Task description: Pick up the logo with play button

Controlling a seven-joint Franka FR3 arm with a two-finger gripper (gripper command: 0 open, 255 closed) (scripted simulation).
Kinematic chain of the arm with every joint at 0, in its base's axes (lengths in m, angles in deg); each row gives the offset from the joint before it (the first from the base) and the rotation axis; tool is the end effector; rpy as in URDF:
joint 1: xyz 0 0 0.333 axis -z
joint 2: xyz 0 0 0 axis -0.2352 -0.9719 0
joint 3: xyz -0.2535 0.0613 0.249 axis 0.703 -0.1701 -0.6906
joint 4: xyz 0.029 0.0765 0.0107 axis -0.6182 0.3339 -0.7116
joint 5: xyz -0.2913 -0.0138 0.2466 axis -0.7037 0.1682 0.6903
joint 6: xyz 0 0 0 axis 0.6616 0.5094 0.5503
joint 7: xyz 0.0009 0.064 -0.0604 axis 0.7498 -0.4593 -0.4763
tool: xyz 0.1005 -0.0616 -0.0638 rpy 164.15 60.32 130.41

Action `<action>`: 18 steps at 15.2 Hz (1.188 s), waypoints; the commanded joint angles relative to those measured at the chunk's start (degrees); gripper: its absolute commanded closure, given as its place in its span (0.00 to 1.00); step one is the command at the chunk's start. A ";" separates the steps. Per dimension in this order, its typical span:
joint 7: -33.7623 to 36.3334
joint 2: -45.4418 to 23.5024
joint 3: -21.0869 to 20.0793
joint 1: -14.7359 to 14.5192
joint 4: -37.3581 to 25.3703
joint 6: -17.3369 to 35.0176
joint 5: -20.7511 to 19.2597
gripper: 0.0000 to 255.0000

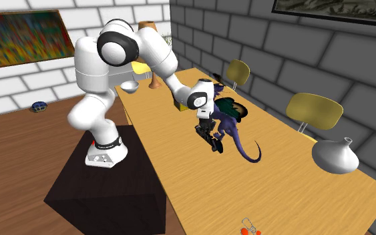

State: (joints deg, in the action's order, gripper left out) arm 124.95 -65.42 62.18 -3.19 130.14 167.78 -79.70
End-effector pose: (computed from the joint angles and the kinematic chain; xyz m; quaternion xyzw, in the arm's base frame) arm 0.5378 0.0676 0.2398 0.8425 -0.5319 0.0647 0.0561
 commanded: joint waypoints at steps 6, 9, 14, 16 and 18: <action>-4.06 0.82 -0.97 1.79 -1.46 -3.48 3.08 1.00; -5.48 2.84 -1.77 2.32 -1.39 -5.16 4.79 1.00; -7.79 6.07 -2.88 3.02 -1.55 -8.08 7.56 1.00; -8.68 7.31 -3.24 3.24 -1.72 -9.29 8.62 1.00; -9.55 8.51 -3.55 3.43 -1.94 -10.52 9.65 1.00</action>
State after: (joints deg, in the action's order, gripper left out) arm 115.90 -57.70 58.83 0.13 128.19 157.93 -70.69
